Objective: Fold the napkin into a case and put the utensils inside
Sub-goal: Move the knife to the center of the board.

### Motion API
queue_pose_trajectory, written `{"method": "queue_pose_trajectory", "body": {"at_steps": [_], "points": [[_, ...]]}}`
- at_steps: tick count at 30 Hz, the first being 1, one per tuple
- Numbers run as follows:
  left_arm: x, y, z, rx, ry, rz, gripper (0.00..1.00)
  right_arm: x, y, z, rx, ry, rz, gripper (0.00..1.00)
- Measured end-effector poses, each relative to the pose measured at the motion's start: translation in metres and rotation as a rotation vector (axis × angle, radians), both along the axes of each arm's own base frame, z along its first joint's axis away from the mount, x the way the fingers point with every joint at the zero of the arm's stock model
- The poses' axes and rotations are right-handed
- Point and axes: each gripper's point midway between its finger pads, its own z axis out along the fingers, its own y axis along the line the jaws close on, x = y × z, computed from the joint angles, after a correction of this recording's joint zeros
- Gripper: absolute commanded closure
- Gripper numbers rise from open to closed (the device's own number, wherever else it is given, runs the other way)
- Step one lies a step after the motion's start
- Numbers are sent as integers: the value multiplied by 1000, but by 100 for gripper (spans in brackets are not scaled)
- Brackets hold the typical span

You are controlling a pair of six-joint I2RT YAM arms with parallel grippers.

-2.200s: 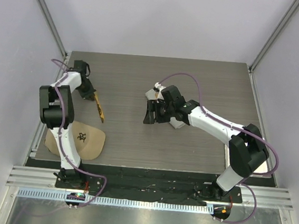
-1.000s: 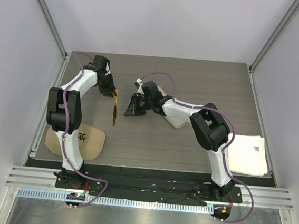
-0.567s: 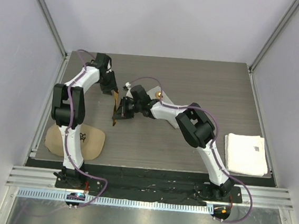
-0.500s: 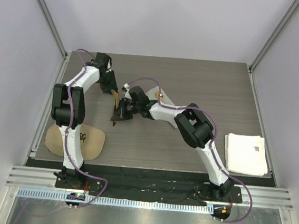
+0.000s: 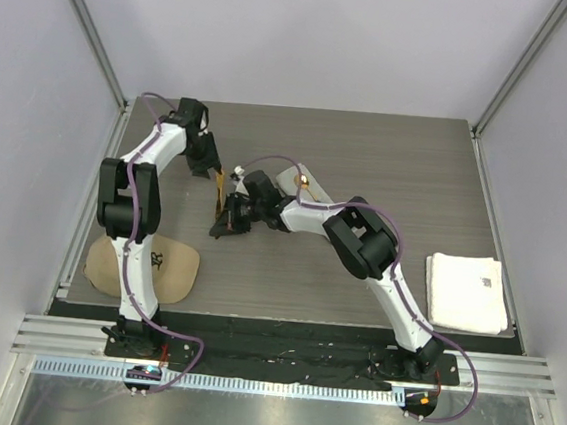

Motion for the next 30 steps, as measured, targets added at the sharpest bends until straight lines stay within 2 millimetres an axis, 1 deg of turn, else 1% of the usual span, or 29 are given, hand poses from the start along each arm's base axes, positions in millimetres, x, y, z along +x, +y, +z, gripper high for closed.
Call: {"method": "queue_pose_trajectory", "body": {"at_steps": [5, 7, 8, 9, 10, 14, 17, 21, 30], "points": [[1, 0, 1, 0, -1, -2, 58, 0, -1, 0, 24, -8, 4, 99], [0, 0, 0, 0, 2, -2, 56, -1, -2, 1, 27, -8, 7, 99], [0, 0, 0, 0, 2, -1, 54, -1, -3, 2, 25, -7, 6, 99], [0, 0, 0, 0, 2, -2, 48, -1, -4, 2, 22, -6, 6, 99], [0, 0, 0, 1, 2, -3, 48, -1, -7, 2, 18, -4, 4, 99], [-2, -1, -1, 25, 8, -8, 49, -2, -16, 6, -1, 7, 0, 99], [-3, -3, -2, 52, 9, -6, 51, 0, -16, 17, 13, -4, 2, 99], [-3, -5, -3, 70, 6, 1, 51, 1, -16, 28, 29, -17, 7, 99], [-3, -4, -4, 86, 6, 11, 51, 0, -17, 28, 29, -20, 11, 99]]}}
